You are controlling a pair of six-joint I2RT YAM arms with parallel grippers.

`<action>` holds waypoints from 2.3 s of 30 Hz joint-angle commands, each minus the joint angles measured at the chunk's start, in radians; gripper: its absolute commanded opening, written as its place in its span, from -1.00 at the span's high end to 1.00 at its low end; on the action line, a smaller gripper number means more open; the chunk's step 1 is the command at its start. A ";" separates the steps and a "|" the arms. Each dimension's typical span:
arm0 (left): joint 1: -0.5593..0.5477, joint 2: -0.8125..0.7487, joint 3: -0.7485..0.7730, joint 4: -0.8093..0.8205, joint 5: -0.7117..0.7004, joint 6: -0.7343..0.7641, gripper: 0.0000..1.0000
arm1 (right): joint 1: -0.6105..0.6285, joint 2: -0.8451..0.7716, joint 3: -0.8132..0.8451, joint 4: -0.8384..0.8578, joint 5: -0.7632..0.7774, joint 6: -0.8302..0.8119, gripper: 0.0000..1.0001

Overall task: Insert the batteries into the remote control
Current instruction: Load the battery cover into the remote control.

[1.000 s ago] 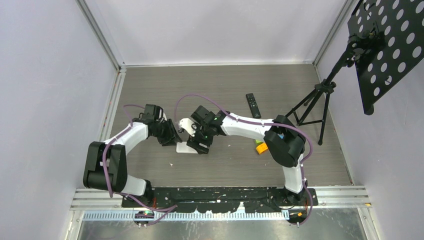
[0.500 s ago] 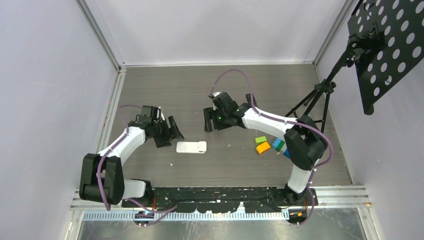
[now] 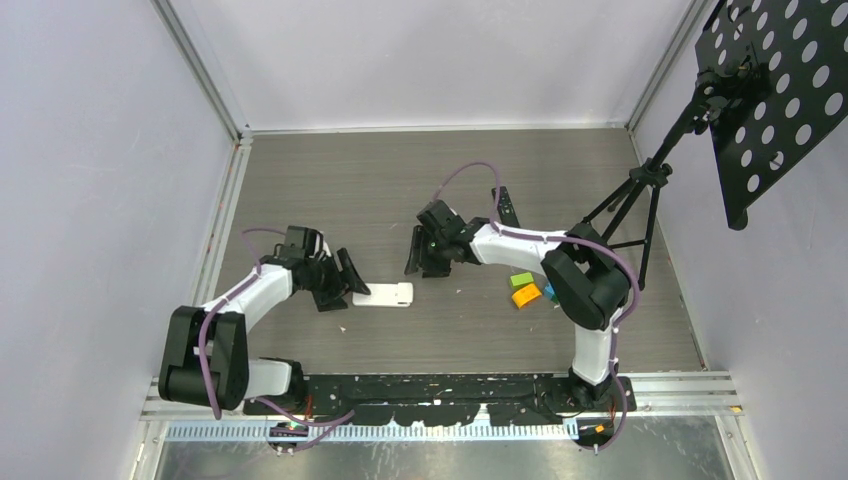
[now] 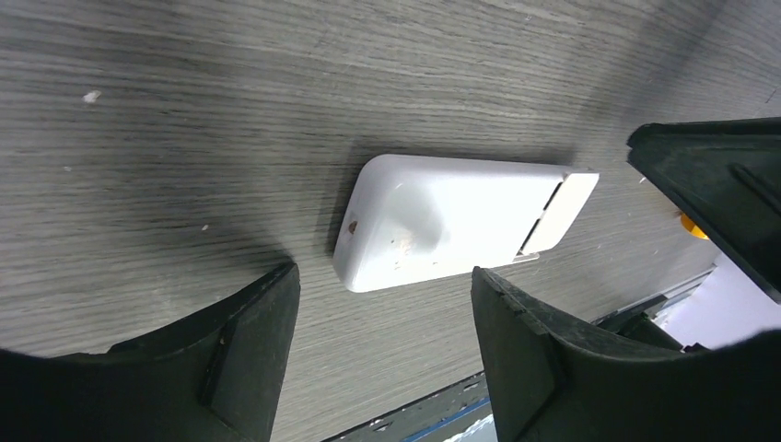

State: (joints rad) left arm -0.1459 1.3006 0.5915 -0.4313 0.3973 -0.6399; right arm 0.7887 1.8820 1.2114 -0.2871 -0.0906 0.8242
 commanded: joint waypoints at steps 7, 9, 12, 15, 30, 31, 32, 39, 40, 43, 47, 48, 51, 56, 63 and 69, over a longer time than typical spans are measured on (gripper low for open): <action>0.000 0.026 -0.035 0.059 0.021 -0.032 -0.35 | 0.004 0.048 0.027 0.000 0.000 0.111 0.09; 0.000 0.029 -0.041 0.064 0.021 -0.036 -0.31 | 0.004 0.041 0.020 0.002 -0.014 0.105 0.10; 0.000 0.030 -0.044 0.065 0.020 -0.037 -0.25 | 0.009 0.032 0.013 0.002 -0.031 0.092 0.12; 0.000 0.029 -0.046 0.065 0.017 -0.038 -0.17 | 0.014 0.034 0.011 0.003 -0.048 0.085 0.13; 0.000 0.021 -0.044 0.060 0.012 -0.040 -0.09 | 0.036 0.019 -0.018 0.023 -0.052 0.110 0.40; 0.000 0.020 -0.044 0.060 0.012 -0.038 -0.09 | 0.037 0.017 -0.019 0.025 -0.047 0.111 0.38; -0.001 0.020 -0.044 0.060 0.011 -0.038 -0.09 | 0.037 0.017 -0.019 0.027 -0.043 0.109 0.35; 0.000 0.028 -0.025 0.043 -0.014 -0.011 -0.09 | 0.035 -0.029 -0.026 0.034 0.003 0.109 -0.06; 0.000 0.029 -0.022 0.041 -0.017 -0.007 -0.09 | 0.035 -0.034 -0.031 0.038 0.003 0.109 -0.09; 0.000 0.030 -0.018 0.039 -0.020 0.000 -0.12 | 0.035 -0.041 -0.047 0.045 -0.014 0.111 -0.11; 0.000 0.030 -0.018 0.038 -0.018 0.006 -0.12 | 0.037 -0.029 -0.060 0.052 -0.047 0.130 -0.04; 0.000 0.029 -0.020 0.037 -0.018 0.008 -0.12 | 0.037 -0.027 -0.064 0.055 -0.051 0.135 0.00; 0.000 0.032 -0.022 0.039 -0.018 0.008 -0.12 | 0.039 -0.027 -0.076 0.077 -0.072 0.153 0.07; 0.000 0.038 -0.023 0.047 -0.012 0.007 -0.12 | 0.047 -0.022 -0.092 0.115 -0.112 0.179 0.09; 0.000 0.043 -0.031 0.057 -0.003 0.004 -0.12 | 0.056 -0.023 -0.123 0.135 -0.123 0.199 0.22; 0.000 0.053 -0.041 0.072 0.006 0.000 -0.07 | 0.057 -0.027 -0.142 0.149 -0.156 0.233 0.39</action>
State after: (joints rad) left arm -0.1455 1.3247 0.5667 -0.3733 0.4309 -0.6693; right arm 0.8349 1.8847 1.0924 -0.1635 -0.2241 1.0222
